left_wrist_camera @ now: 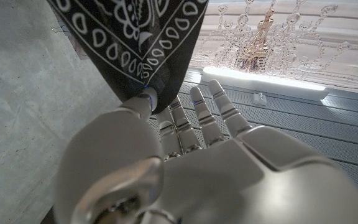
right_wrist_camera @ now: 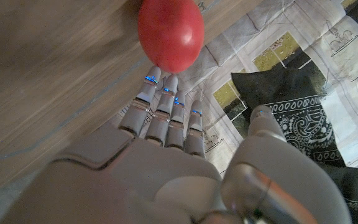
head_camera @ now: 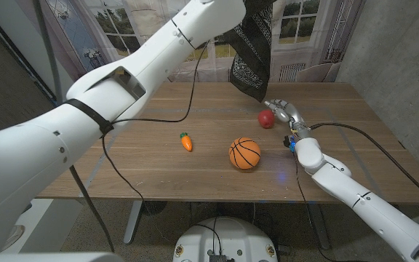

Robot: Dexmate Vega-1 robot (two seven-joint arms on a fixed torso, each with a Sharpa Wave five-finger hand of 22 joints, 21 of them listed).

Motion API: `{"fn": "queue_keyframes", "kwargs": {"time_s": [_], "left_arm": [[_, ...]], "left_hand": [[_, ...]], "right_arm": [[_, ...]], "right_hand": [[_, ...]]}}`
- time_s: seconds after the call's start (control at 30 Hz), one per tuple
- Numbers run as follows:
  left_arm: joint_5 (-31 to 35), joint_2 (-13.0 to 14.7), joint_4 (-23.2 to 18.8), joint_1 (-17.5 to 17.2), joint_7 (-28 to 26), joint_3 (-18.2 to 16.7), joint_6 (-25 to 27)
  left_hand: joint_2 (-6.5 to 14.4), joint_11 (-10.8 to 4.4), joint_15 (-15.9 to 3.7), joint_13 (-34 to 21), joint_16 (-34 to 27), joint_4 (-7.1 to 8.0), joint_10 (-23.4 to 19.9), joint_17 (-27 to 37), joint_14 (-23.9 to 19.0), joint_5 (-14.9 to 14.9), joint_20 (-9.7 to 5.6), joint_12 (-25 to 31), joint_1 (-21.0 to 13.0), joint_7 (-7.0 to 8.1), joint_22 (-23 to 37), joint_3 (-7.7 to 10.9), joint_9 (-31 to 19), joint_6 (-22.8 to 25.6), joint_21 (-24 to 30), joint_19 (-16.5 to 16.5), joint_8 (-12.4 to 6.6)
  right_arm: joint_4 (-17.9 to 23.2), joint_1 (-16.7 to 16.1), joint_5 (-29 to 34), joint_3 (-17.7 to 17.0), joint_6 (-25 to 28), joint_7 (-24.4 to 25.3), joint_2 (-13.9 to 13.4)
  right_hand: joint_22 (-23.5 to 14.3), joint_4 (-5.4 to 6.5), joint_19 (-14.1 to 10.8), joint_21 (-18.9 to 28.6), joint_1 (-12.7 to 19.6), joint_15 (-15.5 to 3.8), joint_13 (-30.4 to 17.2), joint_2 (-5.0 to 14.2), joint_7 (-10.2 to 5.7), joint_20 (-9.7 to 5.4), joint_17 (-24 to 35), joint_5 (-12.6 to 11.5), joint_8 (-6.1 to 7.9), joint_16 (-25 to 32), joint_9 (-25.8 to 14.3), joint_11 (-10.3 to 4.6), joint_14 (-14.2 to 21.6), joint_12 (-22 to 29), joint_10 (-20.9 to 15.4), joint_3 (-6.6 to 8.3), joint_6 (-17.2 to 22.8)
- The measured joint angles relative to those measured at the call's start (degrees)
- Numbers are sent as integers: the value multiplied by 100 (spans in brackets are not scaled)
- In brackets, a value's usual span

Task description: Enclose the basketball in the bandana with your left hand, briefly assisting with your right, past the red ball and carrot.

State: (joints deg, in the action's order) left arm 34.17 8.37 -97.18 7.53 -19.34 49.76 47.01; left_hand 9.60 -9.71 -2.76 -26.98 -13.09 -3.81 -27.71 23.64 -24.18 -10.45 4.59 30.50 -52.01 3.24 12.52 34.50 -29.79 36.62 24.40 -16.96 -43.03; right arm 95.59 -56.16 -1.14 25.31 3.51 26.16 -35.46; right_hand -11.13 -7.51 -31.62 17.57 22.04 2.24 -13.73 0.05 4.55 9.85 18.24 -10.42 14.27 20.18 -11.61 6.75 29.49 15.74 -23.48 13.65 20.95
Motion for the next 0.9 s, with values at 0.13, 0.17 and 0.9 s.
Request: {"fn": "queue_keyframes", "kwargs": {"time_s": [0.13, 0.17, 0.9], "left_arm": [[-41, 6, 4, -17, -2, -21, -54], [-57, 5, 18, -18, -2, -22, -77], [-154, -321, 706, 166, -186, 134, -329]], "left_hand": [[0, 1, 0, 0, 0, -16, -1, 0, 0, 0, 0, 0, 0, 0, 0, -16, 5, 0, 28, 0, 0], [0, 1, 0, 0, 0, -17, -1, 0, 0, 0, 0, 0, 0, 0, 0, -17, 10, 0, 44, 0, 0], [-9, 11, 0, 1, 0, -87, -11, 1, 0, -39, 0, -44, -5, -2, 1, 7, 81, -1, 44, 0, -44]], "right_arm": [[15, 8, -2, 23, 75, 65, -5], [2, 33, -9, 47, 49, 47, -20], [-69, 383, 242, 291, -961, -405, -123]], "right_hand": [[0, 1, 36, -20, 27, 26, -25, -28, -46, 33, 10, -22, -98, -45, 0, -41, -91, -8, 71, -47, -144], [0, 12, 99, -52, 21, 15, -27, -35, -66, 49, 21, -41, -99, -78, 0, -63, -180, -30, 114, -58, -164], [23, 127, 1552, -614, -98, 265, -36, 3, -611, -74, -39, -127, -179, -799, 1, -152, -1910, -377, 895, -314, -68]]}}
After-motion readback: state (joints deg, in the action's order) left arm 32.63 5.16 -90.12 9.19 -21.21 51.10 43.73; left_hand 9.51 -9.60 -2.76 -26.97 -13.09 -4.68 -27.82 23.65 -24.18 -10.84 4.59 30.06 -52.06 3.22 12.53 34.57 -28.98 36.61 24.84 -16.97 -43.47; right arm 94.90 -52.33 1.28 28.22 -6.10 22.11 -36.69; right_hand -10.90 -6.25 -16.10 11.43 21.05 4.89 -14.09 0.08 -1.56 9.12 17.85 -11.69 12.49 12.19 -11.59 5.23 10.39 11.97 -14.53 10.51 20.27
